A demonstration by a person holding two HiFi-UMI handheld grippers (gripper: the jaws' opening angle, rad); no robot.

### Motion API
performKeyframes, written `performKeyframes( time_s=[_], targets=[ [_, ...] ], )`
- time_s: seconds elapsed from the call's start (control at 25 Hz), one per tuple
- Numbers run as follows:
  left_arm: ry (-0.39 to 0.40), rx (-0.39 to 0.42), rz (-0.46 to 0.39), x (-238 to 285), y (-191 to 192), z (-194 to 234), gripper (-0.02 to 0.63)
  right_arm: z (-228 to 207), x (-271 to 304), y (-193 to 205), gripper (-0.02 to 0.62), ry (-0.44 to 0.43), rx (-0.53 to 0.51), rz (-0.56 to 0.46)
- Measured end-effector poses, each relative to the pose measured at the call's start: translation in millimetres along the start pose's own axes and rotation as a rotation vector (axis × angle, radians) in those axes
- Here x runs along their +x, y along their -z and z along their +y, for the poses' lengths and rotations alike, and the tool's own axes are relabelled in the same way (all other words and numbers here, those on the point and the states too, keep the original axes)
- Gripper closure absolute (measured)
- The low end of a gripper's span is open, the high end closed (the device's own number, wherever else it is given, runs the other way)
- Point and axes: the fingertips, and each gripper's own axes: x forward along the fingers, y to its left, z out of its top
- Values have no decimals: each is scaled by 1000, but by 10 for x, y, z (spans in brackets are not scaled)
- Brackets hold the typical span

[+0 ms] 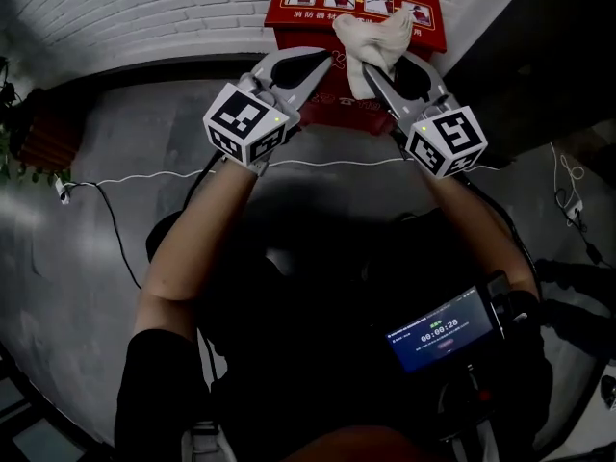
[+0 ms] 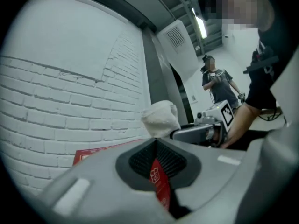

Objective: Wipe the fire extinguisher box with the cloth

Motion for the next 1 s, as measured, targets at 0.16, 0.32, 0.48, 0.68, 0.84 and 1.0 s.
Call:
performKeyframes(
  time_s=[0.16,0.32,0.48,0.68,0.84,1.0],
  targets=[
    [28,52,28,47,258,-27,601,-135,-79,217,428,-42,13,-5],
    [69,5,37,46,331,-94,601,-135,-204,314,428,-59,58,4],
    [95,-22,25,71,319,-146,601,4,-264,264,430,-93,33,-15],
    [108,-46,28,41,392,-172,601,-7,-366,227,431,-80,41,-11],
    [106,-72,13,1,381,-151,601,-10,-391,203,431,-56,30,2],
    [97,-87,-4,27,329,-143,601,28,-377,208,431,-85,31,-11]
  ],
)
